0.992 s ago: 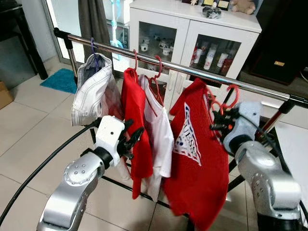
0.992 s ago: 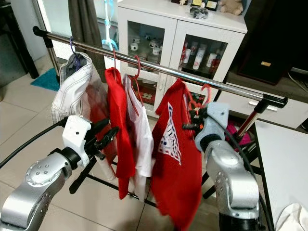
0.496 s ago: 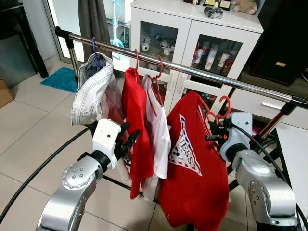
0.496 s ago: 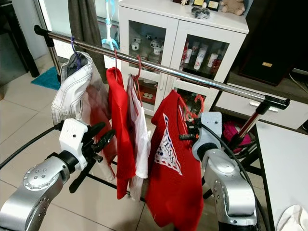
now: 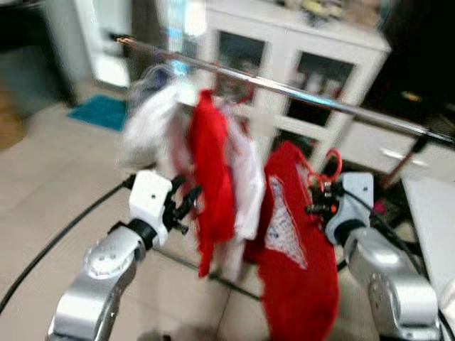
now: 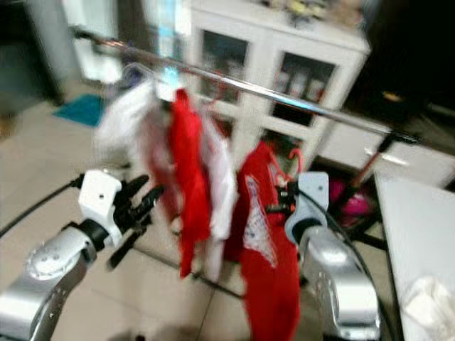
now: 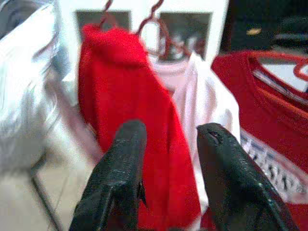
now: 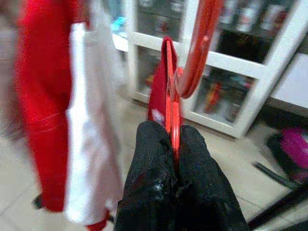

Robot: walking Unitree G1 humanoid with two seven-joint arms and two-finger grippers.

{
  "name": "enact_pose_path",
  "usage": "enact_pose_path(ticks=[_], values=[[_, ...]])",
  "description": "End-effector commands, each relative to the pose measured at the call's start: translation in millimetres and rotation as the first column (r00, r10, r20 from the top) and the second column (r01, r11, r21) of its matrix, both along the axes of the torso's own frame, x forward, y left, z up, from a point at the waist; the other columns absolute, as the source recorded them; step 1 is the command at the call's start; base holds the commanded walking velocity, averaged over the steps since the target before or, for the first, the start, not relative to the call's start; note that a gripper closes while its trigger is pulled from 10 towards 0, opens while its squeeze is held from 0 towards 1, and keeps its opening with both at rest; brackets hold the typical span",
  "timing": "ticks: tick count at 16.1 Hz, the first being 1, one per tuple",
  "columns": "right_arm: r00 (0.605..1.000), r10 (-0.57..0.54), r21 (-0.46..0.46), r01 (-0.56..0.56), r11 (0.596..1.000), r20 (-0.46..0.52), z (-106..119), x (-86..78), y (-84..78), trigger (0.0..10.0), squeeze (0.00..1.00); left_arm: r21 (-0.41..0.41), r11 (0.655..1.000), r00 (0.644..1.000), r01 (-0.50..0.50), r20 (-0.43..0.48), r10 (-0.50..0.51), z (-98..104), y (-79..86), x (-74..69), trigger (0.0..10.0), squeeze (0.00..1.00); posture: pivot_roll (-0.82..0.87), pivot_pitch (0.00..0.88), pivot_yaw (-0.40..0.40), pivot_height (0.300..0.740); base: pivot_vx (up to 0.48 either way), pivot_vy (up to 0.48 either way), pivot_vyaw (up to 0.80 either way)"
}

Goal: Hang hanger

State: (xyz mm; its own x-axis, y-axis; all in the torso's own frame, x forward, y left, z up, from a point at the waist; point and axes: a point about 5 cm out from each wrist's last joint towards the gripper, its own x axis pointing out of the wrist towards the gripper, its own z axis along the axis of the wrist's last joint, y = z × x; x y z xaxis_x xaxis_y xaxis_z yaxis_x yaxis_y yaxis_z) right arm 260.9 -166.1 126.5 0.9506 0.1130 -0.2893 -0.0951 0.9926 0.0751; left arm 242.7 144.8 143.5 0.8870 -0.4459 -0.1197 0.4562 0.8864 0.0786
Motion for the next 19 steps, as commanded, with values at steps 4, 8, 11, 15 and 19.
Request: enact_pose_path(ticks=[4, 8, 11, 15, 19], values=[[0.999, -0.017, 0.002, 0.016, 1.0, 0.036, 6.6, -0.6, 0.3, 0.0, 0.0, 0.004, 1.0, 1.0, 0.019, -0.007, -0.019, 1.1, -1.4, 1.1, 10.0, 0.0, -0.09, 0.0, -0.079, 0.74, -0.248, 0.0, 0.0], [0.999, -0.018, 0.0, 0.018, 1.0, 0.031, 6.4, 0.1, -0.9, 0.0, 0.0, -0.004, 1.0, 1.0, 0.014, 0.002, -0.014, 3.6, -1.0, 2.3, 10.0, 0.0, -0.08, 0.0, -0.094, 0.74, -0.061, 0.0, 0.0], [1.0, -0.011, -0.003, 0.011, 1.0, 0.029, 6.9, 0.8, -0.7, 0.0, 0.0, -0.001, 1.0, 1.0, 0.007, 0.004, -0.007, 3.9, -0.8, 1.4, 10.0, 0.0, -0.08, 0.0, -0.097, 0.74, 0.0, 0.0, 0.0], [1.0, -0.007, -0.005, 0.007, 1.0, 0.02, 5.6, -0.1, -1.8, 0.0, 0.0, -0.01, 1.0, 1.0, 0.009, -0.007, -0.009, 3.3, -1.3, -0.7, 10.0, 0.0, -0.08, 0.0, -0.103, 0.74, 0.0, 0.0, 0.0], [1.0, 0.011, -0.012, -0.011, 1.0, 0.007, 4.4, -1.2, -2.3, 0.0, 0.0, -0.014, 1.0, 1.0, 0.008, -0.015, -0.008, 2.4, -1.0, -2.4, 10.0, 0.0, -0.08, 0.0, -0.105, 0.74, 0.0, 0.161, 0.0]])
